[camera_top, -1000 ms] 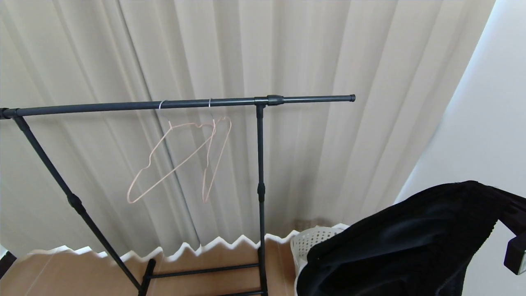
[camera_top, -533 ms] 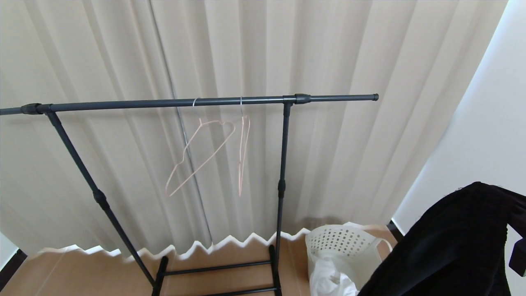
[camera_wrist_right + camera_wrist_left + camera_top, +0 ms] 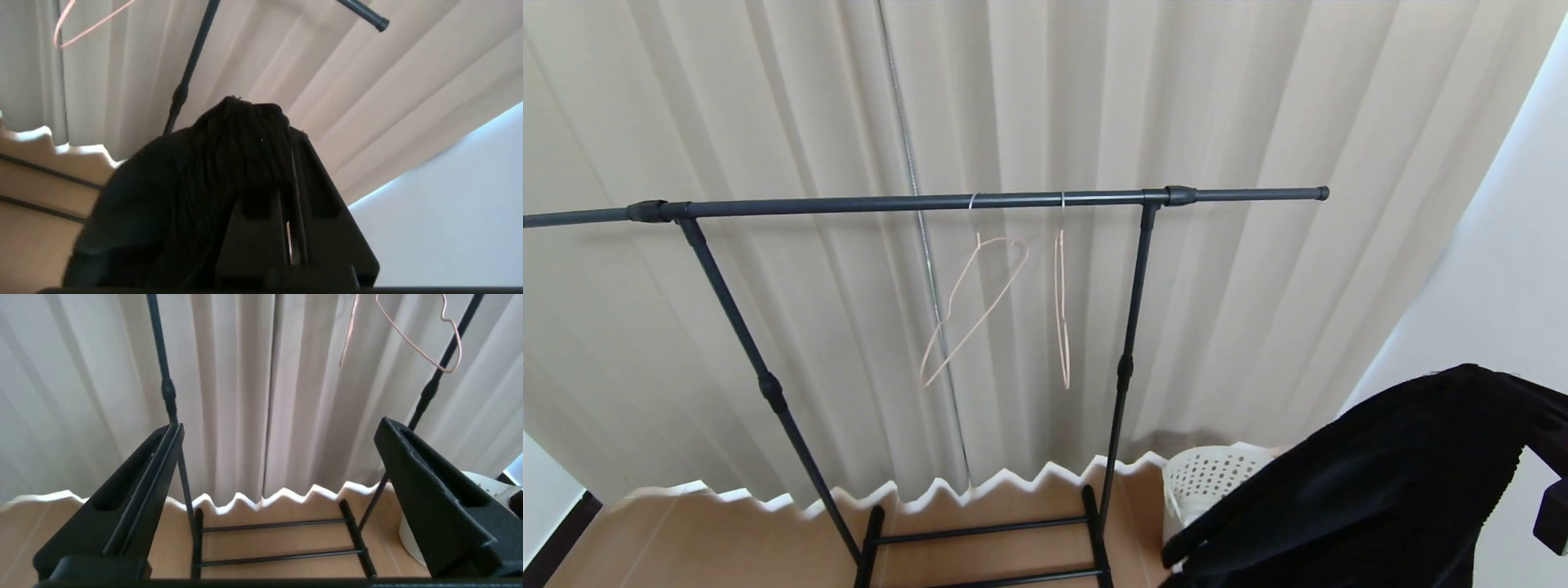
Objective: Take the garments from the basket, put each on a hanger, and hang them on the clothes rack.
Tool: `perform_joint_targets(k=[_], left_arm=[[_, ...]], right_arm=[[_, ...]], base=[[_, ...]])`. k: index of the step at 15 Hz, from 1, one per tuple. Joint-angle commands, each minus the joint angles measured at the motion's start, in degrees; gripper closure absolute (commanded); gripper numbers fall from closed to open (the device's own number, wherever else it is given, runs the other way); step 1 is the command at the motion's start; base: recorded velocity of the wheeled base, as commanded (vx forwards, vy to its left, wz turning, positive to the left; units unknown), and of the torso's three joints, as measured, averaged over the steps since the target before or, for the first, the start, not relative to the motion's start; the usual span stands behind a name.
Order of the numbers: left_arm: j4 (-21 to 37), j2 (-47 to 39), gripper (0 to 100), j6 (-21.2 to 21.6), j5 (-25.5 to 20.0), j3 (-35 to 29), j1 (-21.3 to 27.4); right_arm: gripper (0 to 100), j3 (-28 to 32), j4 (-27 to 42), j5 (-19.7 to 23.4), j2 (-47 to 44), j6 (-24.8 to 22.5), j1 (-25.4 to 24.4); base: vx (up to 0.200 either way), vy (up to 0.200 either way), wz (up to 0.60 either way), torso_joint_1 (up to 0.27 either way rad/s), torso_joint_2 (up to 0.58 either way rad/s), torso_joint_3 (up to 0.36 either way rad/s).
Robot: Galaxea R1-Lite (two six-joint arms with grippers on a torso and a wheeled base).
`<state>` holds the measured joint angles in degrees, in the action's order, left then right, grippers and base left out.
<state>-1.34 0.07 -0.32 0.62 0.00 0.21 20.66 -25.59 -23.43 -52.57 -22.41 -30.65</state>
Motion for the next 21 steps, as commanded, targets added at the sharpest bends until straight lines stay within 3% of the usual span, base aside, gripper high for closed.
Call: perform_joint_targets(k=[1, 4, 5, 6, 8, 9, 11, 13, 14, 16, 18, 21], left_arm=[[0.02, -0.07, 0, 0.32, -0.18, 0.0, -0.03], [0.81, -0.6, 0, 5.15, -0.53, -1.14, 0.23], [2.4, -5.61, 0, 7.61, -2.2, -4.48, 0.67], [2.75, -19.94, 0, 6.91, -7.04, -11.25, 1.02], [2.04, -33.91, 0, 2.87, -10.99, -18.72, 1.2], [0.29, -46.48, 0, 0.32, -12.14, -26.54, 3.66], [-1.38, -56.67, 0, -4.25, -11.61, -33.75, 10.69], [-1.38, -61.86, 0, -7.77, -8.71, -37.35, 18.16], [-1.47, -66.61, 0, -9.44, -3.79, -39.2, 23.61], [-1.91, -74.52, 0, -12.08, 1.66, -41.57, 30.29], [-5.95, -81.11, 0, -15.68, 1.93, -42.63, 33.63], [-12.37, -89.46, 0, -16.56, 2.54, -43.33, 36.18]], right_arm=[[100, -0.54, 0.1, 0.14, -0.26, -0.09, -0.03], [100, 0.69, 0.45, 0.32, -2.89, -1.76, -0.29], [100, 3.33, 0.72, 0.23, -6.06, -1.76, -0.91], [100, 9.66, 2.3, 0.23, -13.09, -0.45, -0.99], [100, 17.22, 5.99, 0.4, -18.89, 6.32, -0.99], [100, 25.3, 13.11, 0.67, -22.93, 12.56, -1.08], [100, 33.83, 22.51, 0.67, -25.22, 21.79, -1.7], [100, 37.43, 26.64, 0.67, -27.5, 29.79, -4.16], [100, 37.96, 26.82, 0.75, -29.17, 35.15, -4.16], [100, 38.22, 25.5, 0.75, -32.25, 36.38, -4.25], [100, 38.4, 23.13, 0.75, -34.27, 37.17, -5.21], [100, 40.33, 21.72, -1.71, -38.75, 42.97, -8.99]], base=[[0.0, 0.0, 0.0, 0.0, 0.0, 0.0], [0.0, 0.0, 0.0, 0.0, 0.0, 0.0], [0.0, 0.0, 0.0, 0.0, 0.0, 0.0], [0.0, 0.0, 0.0, 0.0, 0.0, 0.0], [0.0, 0.0, 0.0, 0.0, 0.0, 0.0], [0.0, 0.0, 0.0, 0.0, 0.0, 0.0], [0.0, 0.0, 0.0, 0.0, 0.0, 0.0], [0.0, 0.0, 0.0, 0.0, 0.0, 0.0], [0.0, 0.0, 0.0, 0.0, 0.0, 0.0], [0.0, 0.0, 0.0, 0.0, 0.0, 0.0], [0.0, 0.0, 0.0, 0.0, 0.0, 0.0], [0.0, 0.0, 0.0, 0.0, 0.0, 0.0]])
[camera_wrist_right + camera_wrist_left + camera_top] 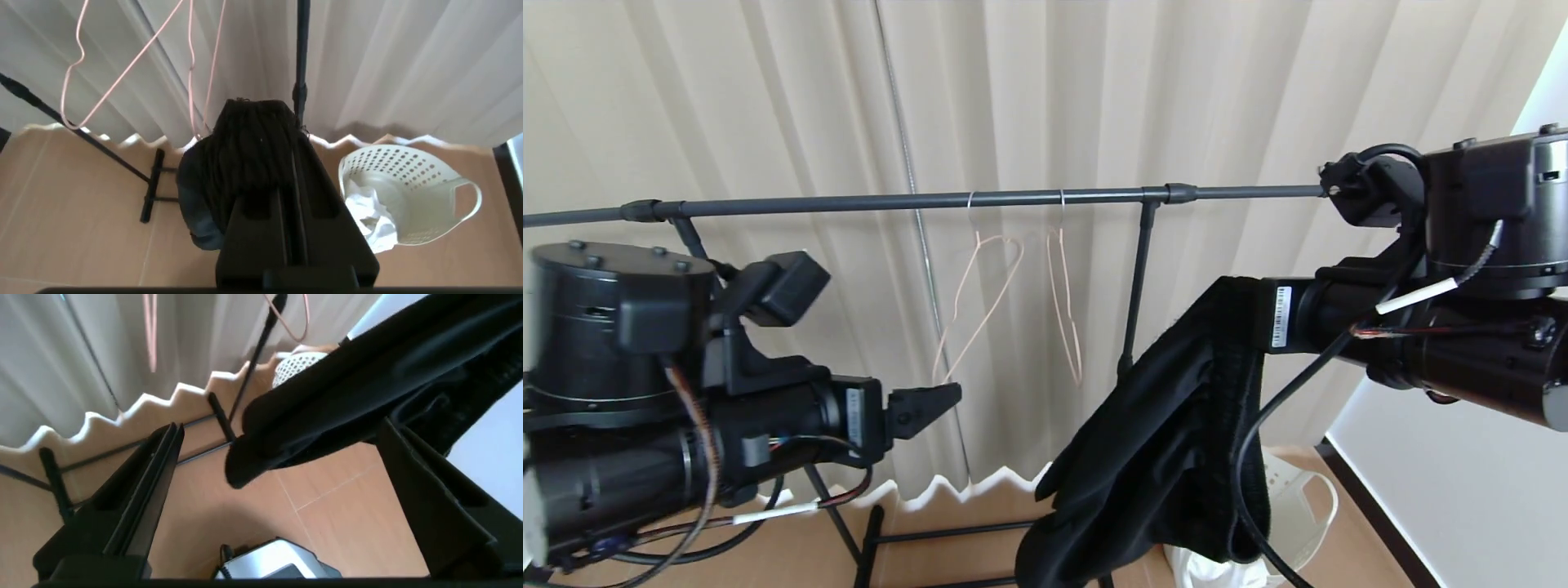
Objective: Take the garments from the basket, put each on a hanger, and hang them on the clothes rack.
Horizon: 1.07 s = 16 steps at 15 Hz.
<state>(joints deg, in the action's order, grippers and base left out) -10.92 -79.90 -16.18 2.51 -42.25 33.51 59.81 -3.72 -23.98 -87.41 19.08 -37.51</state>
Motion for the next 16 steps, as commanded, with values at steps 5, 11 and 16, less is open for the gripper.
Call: perform_joint_targets(k=[5, 11, 16], left_arm=[[-7.8, -17.4, 0, -2.63, 7.16, -4.77, 11.22], [-13.16, -25.22, 0, -10.01, 7.6, -8.55, 18.52], [-15.27, -28.21, 0, -12.74, 7.68, -10.31, 20.28]], right_arm=[[100, 5.94, -0.41, -8.98, -10.15, 8.87, -6.87], [100, 6.73, -0.5, -12.32, -11.65, 11.42, -8.98], [100, 6.55, -0.41, -15.04, -11.03, 11.42, -9.95]], base=[[0.0, 0.0, 0.0, 0.0, 0.0, 0.0], [0.0, 0.0, 0.0, 0.0, 0.0, 0.0], [0.0, 0.0, 0.0, 0.0, 0.0, 0.0]])
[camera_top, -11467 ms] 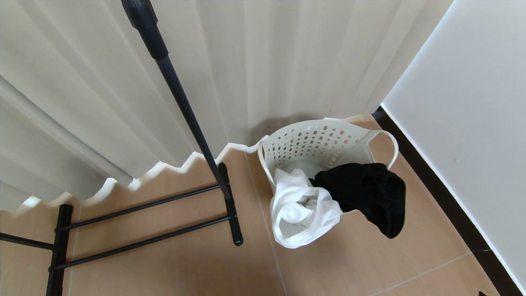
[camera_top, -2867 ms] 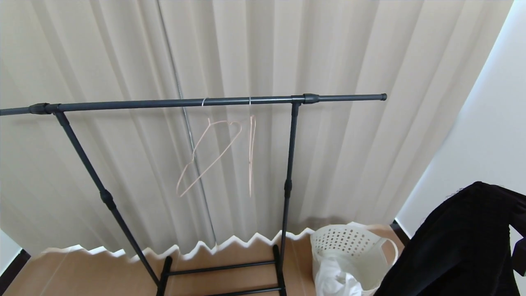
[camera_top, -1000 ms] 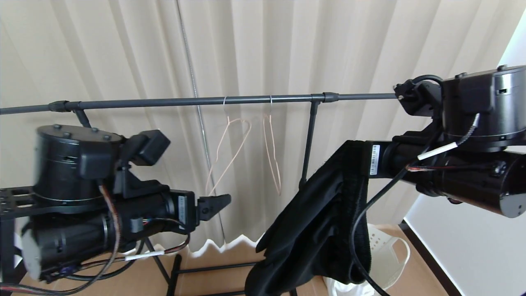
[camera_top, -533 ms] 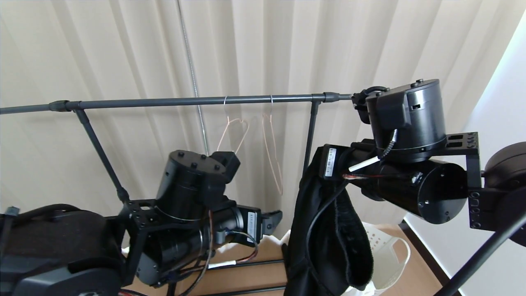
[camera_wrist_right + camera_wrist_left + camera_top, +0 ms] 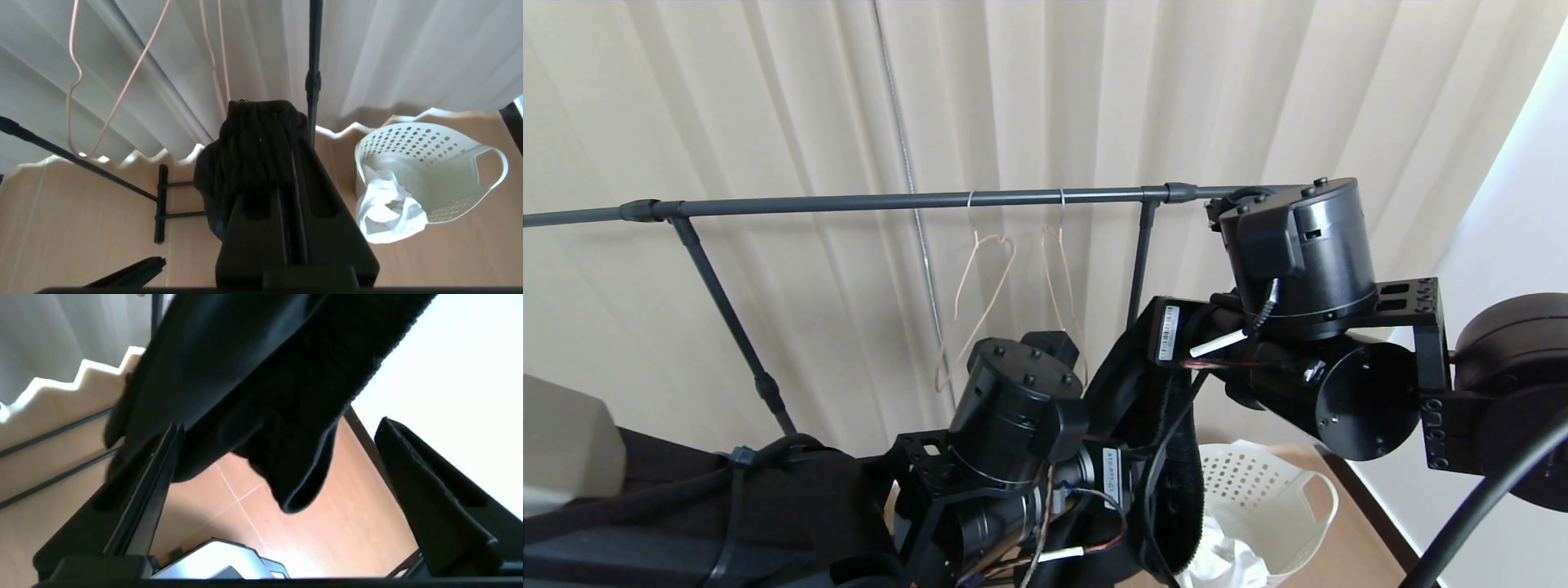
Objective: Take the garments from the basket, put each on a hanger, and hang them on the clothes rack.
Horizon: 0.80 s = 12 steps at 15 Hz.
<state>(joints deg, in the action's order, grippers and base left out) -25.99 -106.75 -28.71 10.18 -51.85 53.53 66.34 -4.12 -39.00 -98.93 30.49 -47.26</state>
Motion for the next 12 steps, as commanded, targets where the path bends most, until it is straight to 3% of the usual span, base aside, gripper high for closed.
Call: perform_joint_targets(k=[1, 8, 12], left_arm=[[-0.55, -1.79, 0, -1.26, 0.19, -1.24, 0.44], [-0.64, -11.2, 0, -1.7, 9.16, -8.53, 1.4], [-0.46, -13.48, 0, -1.61, 14.08, -7.83, 1.31]], right_arm=[[100, 0.02, -0.01, -0.38, 0.58, 0.01, -0.64], [100, 0.02, -0.01, -1.61, 0.84, 0.01, -1.96], [100, 0.02, -0.01, -1.78, 2.95, -0.17, -1.78]], base=[[0.0, 0.0, 0.0, 0.0, 0.0, 0.0], [0.0, 0.0, 0.0, 0.0, 0.0, 0.0], [0.0, 0.0, 0.0, 0.0, 0.0, 0.0]])
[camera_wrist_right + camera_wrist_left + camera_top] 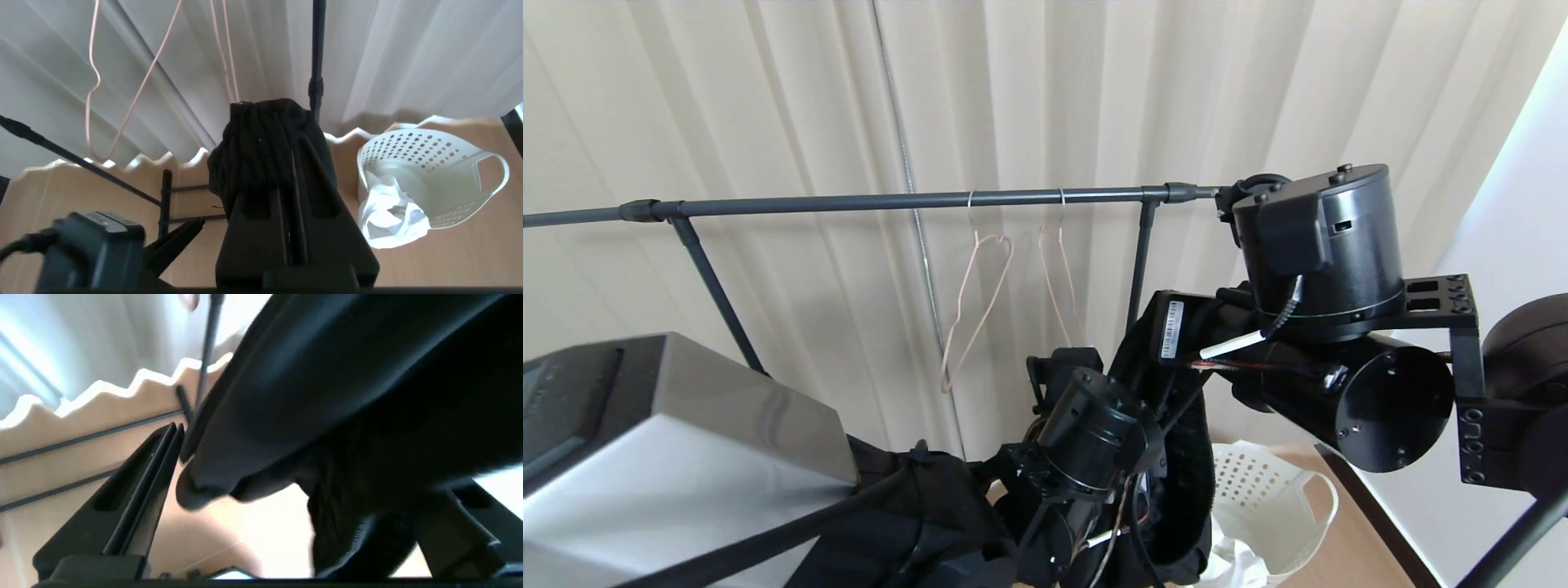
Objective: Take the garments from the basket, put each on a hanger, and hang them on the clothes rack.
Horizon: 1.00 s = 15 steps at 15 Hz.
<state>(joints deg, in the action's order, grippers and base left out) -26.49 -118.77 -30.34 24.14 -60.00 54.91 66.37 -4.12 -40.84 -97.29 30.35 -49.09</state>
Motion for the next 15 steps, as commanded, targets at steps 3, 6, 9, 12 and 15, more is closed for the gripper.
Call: perform_joint_targets(k=[3, 6, 9, 12, 15], left_arm=[[0.04, -1.37, 0, 0.11, 1.26, 3.84, -0.5], [-0.14, -1.11, 0, 0.2, 1.79, 8.32, -0.5], [-0.23, -1.11, 0, 0.11, 2.67, 10.61, -0.15], [-0.23, -0.32, 0, 0.11, 4.16, 10.7, 0.55], [-0.05, 5.13, 100, 0.2, 5.39, 11.49, -0.15]], right_arm=[[100, 0.17, 0.08, 0.06, 2.81, -0.38, 1.63], [100, 0.34, 0.08, 0.06, 3.16, -0.47, 3.3], [100, 0.78, 0.08, 0.15, 3.34, -0.65, 4.97], [100, 0.96, 0.17, 0.06, 3.43, -0.74, 6.38], [100, 0.26, 0.25, 0.06, 4.57, -2.93, 7.26]], base=[[0.0, 0.0, 0.0, 0.0, 0.0, 0.0], [0.0, 0.0, 0.0, 0.0, 0.0, 0.0], [0.0, 0.0, 0.0, 0.0, 0.0, 0.0], [0.0, 0.0, 0.0, 0.0, 0.0, 0.0], [0.0, 0.0, 0.0, 0.0, 0.0, 0.0]])
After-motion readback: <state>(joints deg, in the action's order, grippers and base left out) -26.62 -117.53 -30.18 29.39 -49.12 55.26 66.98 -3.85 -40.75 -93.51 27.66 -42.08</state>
